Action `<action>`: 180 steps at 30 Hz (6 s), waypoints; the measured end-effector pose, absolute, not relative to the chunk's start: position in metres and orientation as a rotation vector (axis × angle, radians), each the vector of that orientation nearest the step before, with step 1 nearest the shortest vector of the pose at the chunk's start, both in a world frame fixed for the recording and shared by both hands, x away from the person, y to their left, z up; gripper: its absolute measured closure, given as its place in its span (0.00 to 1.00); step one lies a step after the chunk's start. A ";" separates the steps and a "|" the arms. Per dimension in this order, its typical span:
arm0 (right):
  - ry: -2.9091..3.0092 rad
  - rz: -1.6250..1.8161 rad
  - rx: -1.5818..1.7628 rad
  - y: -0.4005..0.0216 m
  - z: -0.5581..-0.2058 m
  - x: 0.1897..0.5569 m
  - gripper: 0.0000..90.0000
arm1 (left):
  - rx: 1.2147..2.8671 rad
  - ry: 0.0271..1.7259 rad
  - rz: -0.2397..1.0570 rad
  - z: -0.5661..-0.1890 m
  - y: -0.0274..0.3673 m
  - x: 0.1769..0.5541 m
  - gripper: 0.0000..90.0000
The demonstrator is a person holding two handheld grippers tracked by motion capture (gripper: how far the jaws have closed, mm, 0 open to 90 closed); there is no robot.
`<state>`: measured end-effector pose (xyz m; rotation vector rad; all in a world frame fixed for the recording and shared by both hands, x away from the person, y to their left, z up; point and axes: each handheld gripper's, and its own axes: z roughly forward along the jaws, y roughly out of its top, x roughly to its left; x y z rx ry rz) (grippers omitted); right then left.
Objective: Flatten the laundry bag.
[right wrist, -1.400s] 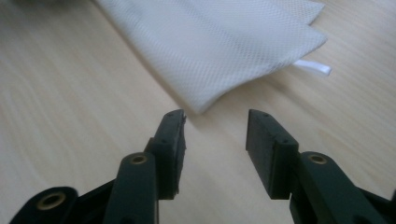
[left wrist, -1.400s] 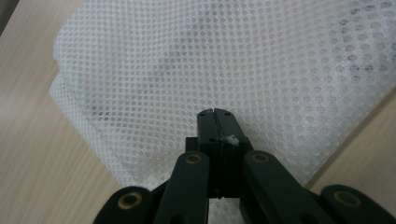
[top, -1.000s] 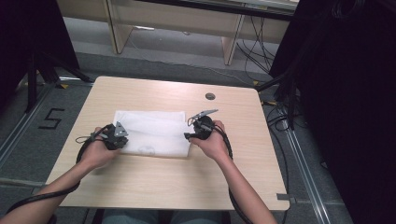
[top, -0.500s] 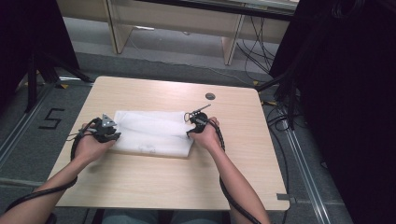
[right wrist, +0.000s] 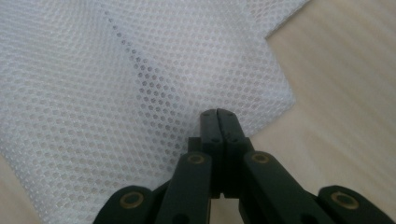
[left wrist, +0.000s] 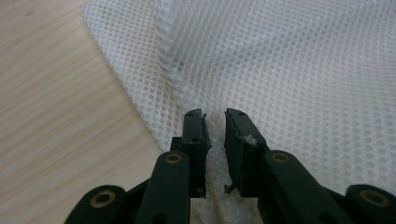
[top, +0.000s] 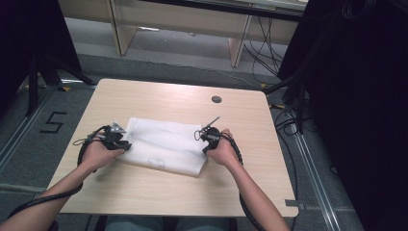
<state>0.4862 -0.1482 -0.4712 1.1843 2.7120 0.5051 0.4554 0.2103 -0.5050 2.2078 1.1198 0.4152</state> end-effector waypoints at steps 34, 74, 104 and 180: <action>2.747 0.566 1.069 -0.139 -0.461 0.511 1.00 | 2.187 0.995 0.262 -0.504 0.184 0.441 0.68; 2.696 0.998 0.668 -0.152 -0.396 0.360 1.00 | 1.948 1.163 0.434 -0.488 0.222 0.450 0.60; 2.895 0.897 0.615 -0.152 -0.431 0.319 0.99 | 2.036 0.994 0.365 -0.491 0.196 0.445 0.60; 2.510 0.950 1.173 -0.213 -0.466 0.382 0.84 | 2.039 0.756 0.323 -0.472 0.157 0.383 0.57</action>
